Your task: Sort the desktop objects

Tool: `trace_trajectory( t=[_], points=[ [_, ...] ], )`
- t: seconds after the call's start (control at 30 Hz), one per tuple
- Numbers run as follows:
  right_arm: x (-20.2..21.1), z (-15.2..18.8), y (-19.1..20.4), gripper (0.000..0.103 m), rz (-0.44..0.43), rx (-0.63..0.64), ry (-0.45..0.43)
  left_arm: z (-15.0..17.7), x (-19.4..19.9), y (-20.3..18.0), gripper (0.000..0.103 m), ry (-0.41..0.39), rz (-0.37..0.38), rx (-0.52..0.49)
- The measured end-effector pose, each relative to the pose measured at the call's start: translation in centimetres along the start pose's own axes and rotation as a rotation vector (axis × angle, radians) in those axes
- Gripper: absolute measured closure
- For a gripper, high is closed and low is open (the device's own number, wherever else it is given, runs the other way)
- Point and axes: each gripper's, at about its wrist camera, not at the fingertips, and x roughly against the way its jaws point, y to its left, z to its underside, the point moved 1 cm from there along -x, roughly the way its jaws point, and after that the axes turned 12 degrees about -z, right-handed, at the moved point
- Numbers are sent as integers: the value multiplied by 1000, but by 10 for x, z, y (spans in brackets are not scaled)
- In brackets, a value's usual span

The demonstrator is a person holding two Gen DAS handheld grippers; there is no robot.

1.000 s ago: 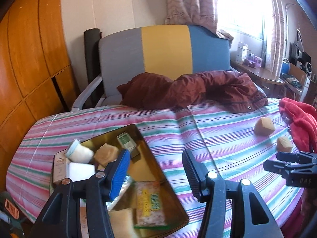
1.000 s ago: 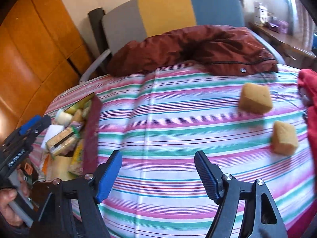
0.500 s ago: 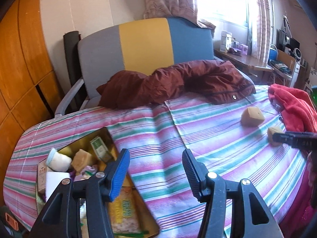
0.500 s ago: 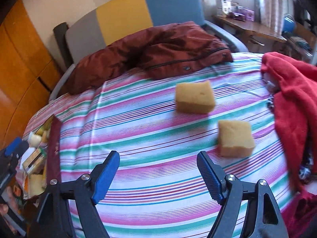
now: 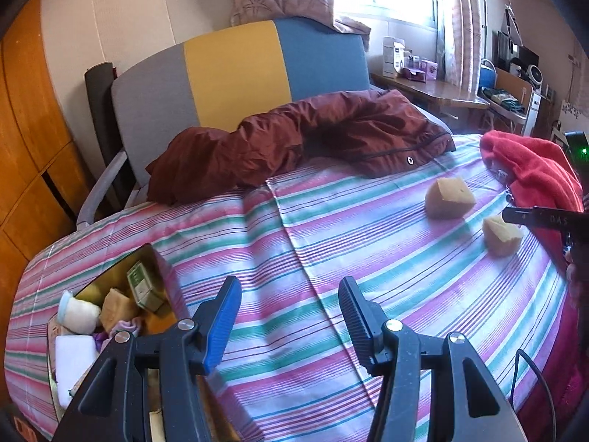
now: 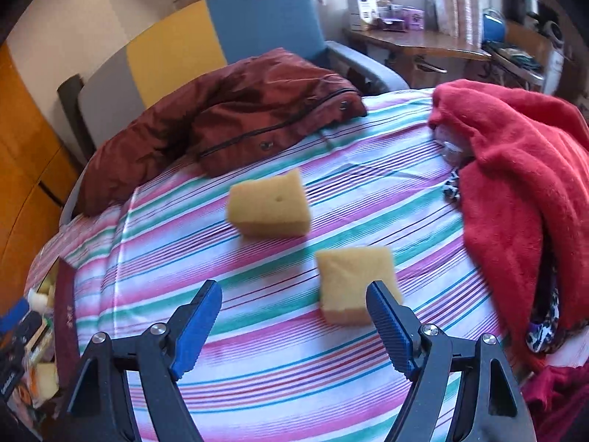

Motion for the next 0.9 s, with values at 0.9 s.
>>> trace_trajectory(
  t=[0.9],
  points=[
    [0, 0, -50, 17, -61, -193, -27, -8, -29, -63, 47, 54, 55, -102]
  ],
)
